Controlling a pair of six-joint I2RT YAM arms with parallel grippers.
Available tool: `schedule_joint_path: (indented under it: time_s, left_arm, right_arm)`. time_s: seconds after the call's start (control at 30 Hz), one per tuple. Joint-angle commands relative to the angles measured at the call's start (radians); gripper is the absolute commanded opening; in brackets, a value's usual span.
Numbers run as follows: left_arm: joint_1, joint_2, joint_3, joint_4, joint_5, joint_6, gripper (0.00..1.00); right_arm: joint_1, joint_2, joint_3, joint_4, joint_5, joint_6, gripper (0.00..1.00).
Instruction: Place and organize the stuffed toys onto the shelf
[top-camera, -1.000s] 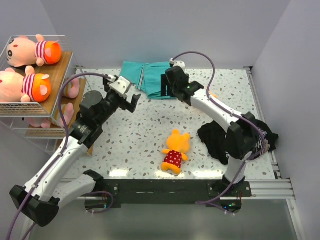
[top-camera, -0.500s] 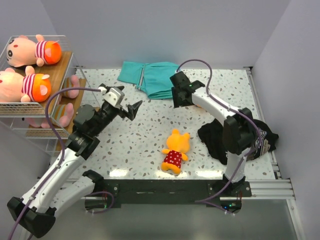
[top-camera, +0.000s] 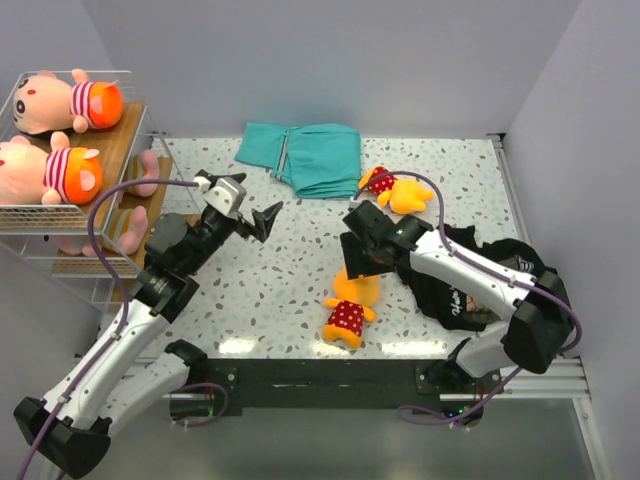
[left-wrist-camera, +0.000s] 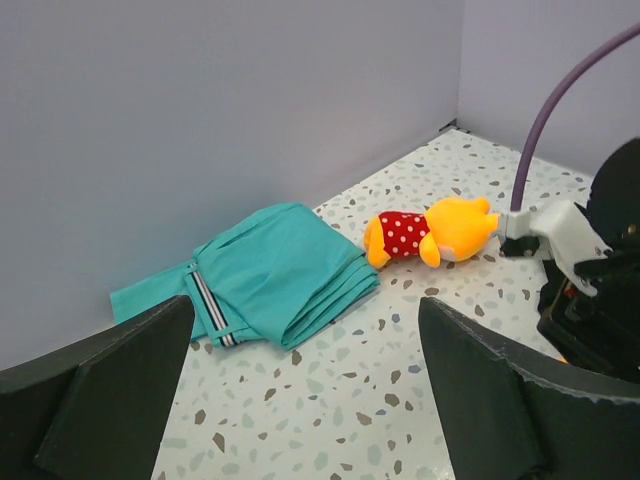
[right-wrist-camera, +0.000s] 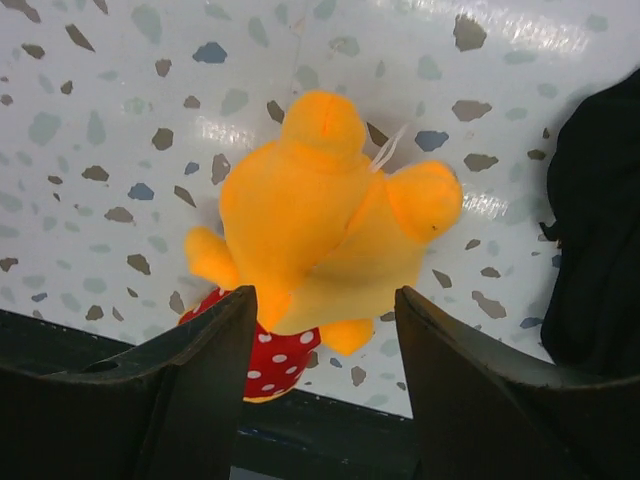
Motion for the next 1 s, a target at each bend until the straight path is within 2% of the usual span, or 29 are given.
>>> schedule_joint_path:
  time_s: [0.0,0.07,0.17,0.2,0.23,0.27,0.3,0.37,0.53,0.63,0.77,0.9,0.97]
  left_arm:
    - [-0.002,-0.032,-0.009,0.064,-0.028,-0.002,1.00]
    - [-0.002,-0.035,-0.012,0.067,-0.054,0.000,1.00]
    - [-0.002,-0.041,-0.013,0.065,-0.080,0.000,1.00]
    - [-0.002,-0.043,-0.013,0.067,-0.083,0.001,1.00]
    - [-0.002,-0.046,-0.015,0.068,-0.086,0.000,1.00]
    - [-0.002,-0.050,-0.018,0.073,-0.096,0.001,1.00]
    - [-0.002,-0.052,-0.018,0.074,-0.100,0.000,1.00]
    - [-0.002,-0.060,-0.025,0.081,-0.111,0.000,1.00]
    - [-0.002,-0.069,-0.039,0.093,-0.111,0.001,1.00]
    - [-0.002,-0.069,-0.044,0.094,-0.117,0.004,1.00]
    - [-0.002,-0.066,-0.042,0.096,-0.119,0.006,1.00]
    - [-0.002,-0.063,-0.039,0.096,-0.116,0.003,1.00]
    - [-0.002,-0.063,-0.038,0.094,-0.111,-0.002,1.00]
  right_arm:
    - [0.017,0.002,-0.086,0.055,0.015,0.097,0.59]
    - [0.019,0.028,-0.109,0.085,0.032,0.097,0.58]
    - [0.022,0.085,-0.108,0.157,0.057,0.058,0.49]
    - [0.022,0.097,-0.103,0.186,0.057,0.043,0.35]
    - [0.023,0.126,-0.094,0.256,0.035,-0.006,0.29]
    - [0.024,0.145,-0.070,0.279,0.029,-0.024,0.23]
    - [0.024,0.169,-0.045,0.298,0.025,-0.047,0.12]
    - [0.024,0.246,0.030,0.362,-0.018,-0.132,0.00]
    - [0.022,0.411,0.243,0.382,-0.095,-0.257,0.00]
    - [0.022,0.461,0.291,0.420,-0.155,-0.314,0.00]
    - [0.024,0.464,0.283,0.500,-0.236,-0.359,0.00]
    - [0.023,0.426,0.237,0.591,-0.241,-0.359,0.00]
    - [0.022,0.400,0.188,0.689,-0.250,-0.348,0.00]
